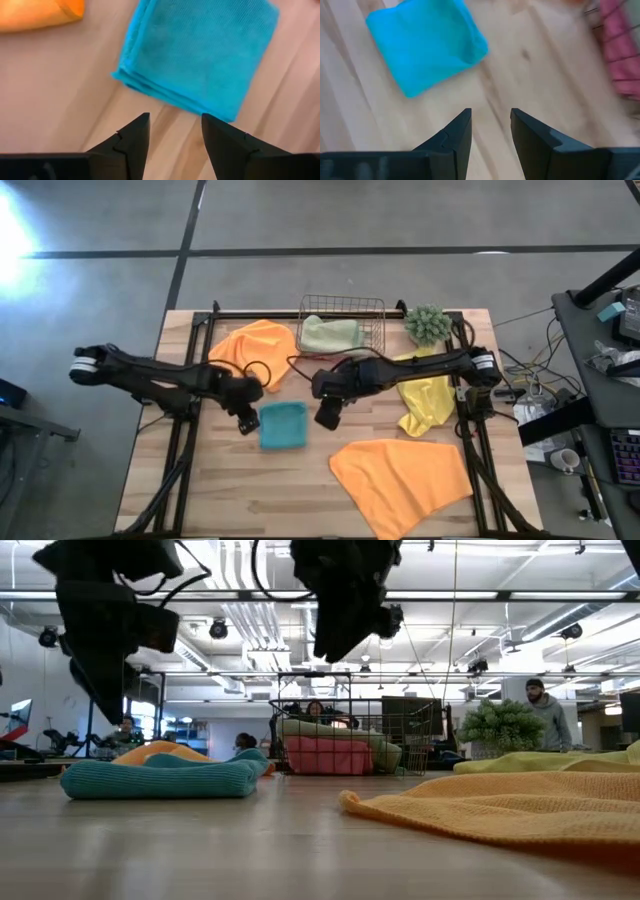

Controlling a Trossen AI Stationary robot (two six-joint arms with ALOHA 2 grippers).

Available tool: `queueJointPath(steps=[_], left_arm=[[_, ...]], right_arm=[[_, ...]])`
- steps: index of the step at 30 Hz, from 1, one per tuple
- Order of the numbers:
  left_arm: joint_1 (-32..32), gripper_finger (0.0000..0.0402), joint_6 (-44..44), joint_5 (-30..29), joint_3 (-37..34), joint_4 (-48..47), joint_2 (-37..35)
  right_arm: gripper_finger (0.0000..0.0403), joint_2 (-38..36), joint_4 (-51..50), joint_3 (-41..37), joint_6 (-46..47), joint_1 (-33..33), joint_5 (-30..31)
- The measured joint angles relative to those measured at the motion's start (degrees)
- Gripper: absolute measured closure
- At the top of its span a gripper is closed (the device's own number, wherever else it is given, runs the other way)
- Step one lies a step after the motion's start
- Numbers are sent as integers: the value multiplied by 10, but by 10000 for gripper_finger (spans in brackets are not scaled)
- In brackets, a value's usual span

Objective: Fold microfiber towels
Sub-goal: Stack the folded blue microfiber cloth on top of the folded green microfiber cloth

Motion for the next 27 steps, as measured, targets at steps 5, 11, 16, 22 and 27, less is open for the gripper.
queueJointPath(steps=[5, 11, 16, 22, 27], left_arm=[[-22, 237, -39, 2, -67, 86, -42], [-85, 237, 3, 10, -103, 128, -63], [-149, 237, 43, 37, -80, 128, -61], [-213, 237, 96, 38, 5, 94, -37], [-241, 237, 134, -3, 114, -51, 9]], right_arm=[[275, 0, 93, -63, 28, 7, -15], [275, 0, 265, -148, 26, 29, -94], [268, 0, 361, -173, -6, 63, -96], [227, 0, 374, -148, -8, 105, -57], [195, 0, 372, -111, -69, 136, -6]])
